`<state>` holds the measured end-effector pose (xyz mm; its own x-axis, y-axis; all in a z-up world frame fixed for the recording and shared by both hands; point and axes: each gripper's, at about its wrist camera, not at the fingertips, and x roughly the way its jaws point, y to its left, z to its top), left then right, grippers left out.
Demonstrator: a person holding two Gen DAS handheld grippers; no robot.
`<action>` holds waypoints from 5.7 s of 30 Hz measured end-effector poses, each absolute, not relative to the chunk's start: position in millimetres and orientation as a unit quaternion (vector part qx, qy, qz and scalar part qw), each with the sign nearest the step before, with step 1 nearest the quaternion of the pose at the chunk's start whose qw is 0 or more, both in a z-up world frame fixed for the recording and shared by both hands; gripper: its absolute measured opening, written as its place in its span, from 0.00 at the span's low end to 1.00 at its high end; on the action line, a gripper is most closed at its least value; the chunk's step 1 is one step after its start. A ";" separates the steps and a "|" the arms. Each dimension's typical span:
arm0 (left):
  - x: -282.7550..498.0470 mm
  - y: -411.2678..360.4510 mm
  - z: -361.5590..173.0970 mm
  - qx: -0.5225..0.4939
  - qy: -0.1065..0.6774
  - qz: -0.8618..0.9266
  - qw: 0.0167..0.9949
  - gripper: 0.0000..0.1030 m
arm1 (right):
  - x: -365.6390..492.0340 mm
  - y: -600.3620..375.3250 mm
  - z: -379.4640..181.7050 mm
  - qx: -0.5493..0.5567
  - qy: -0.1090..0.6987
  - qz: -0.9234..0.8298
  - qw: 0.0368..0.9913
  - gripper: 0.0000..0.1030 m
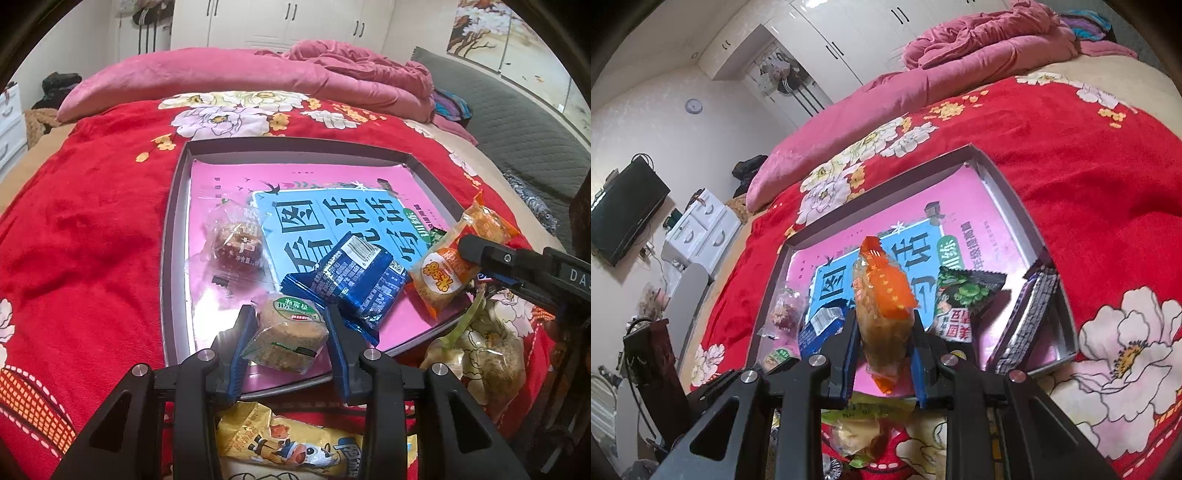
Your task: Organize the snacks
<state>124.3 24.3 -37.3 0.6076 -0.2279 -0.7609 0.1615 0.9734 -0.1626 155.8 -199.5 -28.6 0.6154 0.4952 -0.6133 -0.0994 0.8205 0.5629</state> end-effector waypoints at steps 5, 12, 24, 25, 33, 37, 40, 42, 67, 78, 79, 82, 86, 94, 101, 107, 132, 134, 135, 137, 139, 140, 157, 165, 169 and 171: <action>124.5 25.3 -37.8 -0.037 0.429 -0.106 0.896 0.39 | 155.1 -195.5 -30.0 0.237 0.410 0.176 0.863 0.25; 125.3 28.1 -38.6 -0.036 0.429 -0.100 0.897 0.39 | 154.4 -198.1 -28.7 0.234 0.412 0.165 0.865 0.25; 125.6 28.5 -37.9 -0.033 0.430 -0.093 0.898 0.40 | 151.7 -204.1 -25.4 0.231 0.412 0.152 0.868 0.32; 125.7 28.7 -37.9 -0.034 0.430 -0.093 0.897 0.40 | 151.2 -204.7 -24.6 0.231 0.412 0.151 0.869 0.32; 125.8 29.8 -38.0 -0.034 0.432 -0.090 0.897 0.42 | 147.7 -208.6 -16.6 0.222 0.400 0.139 0.878 0.38; 125.7 29.7 -37.8 -0.034 0.432 -0.090 0.897 0.42 | 145.3 -209.1 -13.1 0.207 0.395 0.130 0.886 0.38; 125.5 29.7 -37.3 -0.037 0.433 -0.092 0.896 0.44 | 142.8 -210.1 -10.4 0.199 0.390 0.124 0.890 0.40; 125.4 29.2 -36.2 -0.039 0.433 -0.092 0.896 0.46 | 140.6 -211.2 -8.4 0.198 0.387 0.123 0.892 0.43; 122.9 39.6 -25.8 -0.065 0.424 -0.090 0.899 0.58 | 127.5 -216.6 8.2 0.184 0.366 0.124 0.903 0.47; 120.3 44.3 -20.2 -0.077 0.422 -0.095 0.898 0.61 | 115.1 -207.4 1.9 0.120 0.392 0.119 0.904 0.47; 119.6 43.4 -19.6 -0.076 0.421 -0.096 0.899 0.61 | 115.6 -206.4 0.5 0.115 0.394 0.114 0.905 0.47; 117.6 41.3 -17.7 -0.072 0.420 -0.100 0.899 0.62 | 116.7 -203.9 -1.8 0.093 0.399 0.103 0.906 0.47; 115.3 38.3 -14.1 -0.068 0.414 -0.106 0.901 0.72 | 118.5 -203.0 -6.4 0.073 0.405 0.093 0.907 0.47; 109.2 30.0 -6.9 -0.050 0.401 -0.121 0.907 0.72 | 125.4 -204.7 -15.9 0.069 0.416 0.084 0.903 0.47; 104.0 24.9 -3.8 -0.037 0.394 -0.125 0.910 0.73 | 131.7 -199.9 -17.3 0.056 0.411 0.082 0.906 0.48; 100.3 25.8 -0.9 -0.040 0.388 -0.128 0.912 0.73 | 135.2 -199.5 -16.7 0.057 0.407 0.082 0.908 0.50; 71.8 14.5 15.3 -0.034 0.369 -0.143 0.918 0.77 | 94.4 -209.5 20.7 0.087 0.346 0.112 0.927 0.66; 69.2 11.5 14.4 -0.031 0.371 -0.146 0.916 0.77 | 90.0 -208.1 21.1 0.083 0.346 0.115 0.928 0.69; 67.8 9.6 13.7 -0.028 0.373 -0.147 0.916 0.77 | 88.3 -207.7 21.1 0.081 0.346 0.114 0.928 0.69; 64.7 5.9 13.2 -0.024 0.374 -0.149 0.915 0.77 | 84.7 -207.4 20.3 0.079 0.348 0.114 0.927 0.70; 62.0 2.0 13.4 -0.018 0.374 -0.152 0.915 0.77 | 82.2 -207.8 19.5 0.079 0.350 0.113 0.927 0.70; 60.5 0.2 13.5 -0.014 0.373 -0.153 0.915 0.77 | 81.2 -208.0 19.3 0.079 0.350 0.113 0.926 0.70; 51.5 -8.7 7.5 -0.014 0.399 -0.165 0.902 0.77 | 62.8 -211.6 17.8 0.081 0.357 0.113 0.924 0.79; 45.2 -14.4 1.4 -0.012 0.421 -0.180 0.889 0.78 | 58.8 -221.2 13.5 0.092 0.365 0.102 0.921 0.84; 44.0 -21.3 -2.7 -0.005 0.432 -0.189 0.882 0.78 | 57.3 -223.5 11.2 0.095 0.370 0.102 0.919 0.85; 42.7 -25.6 -5.7 0.001 0.438 -0.195 0.878 0.78 | 56.5 -223.7 9.7 0.096 0.373 0.103 0.917 0.85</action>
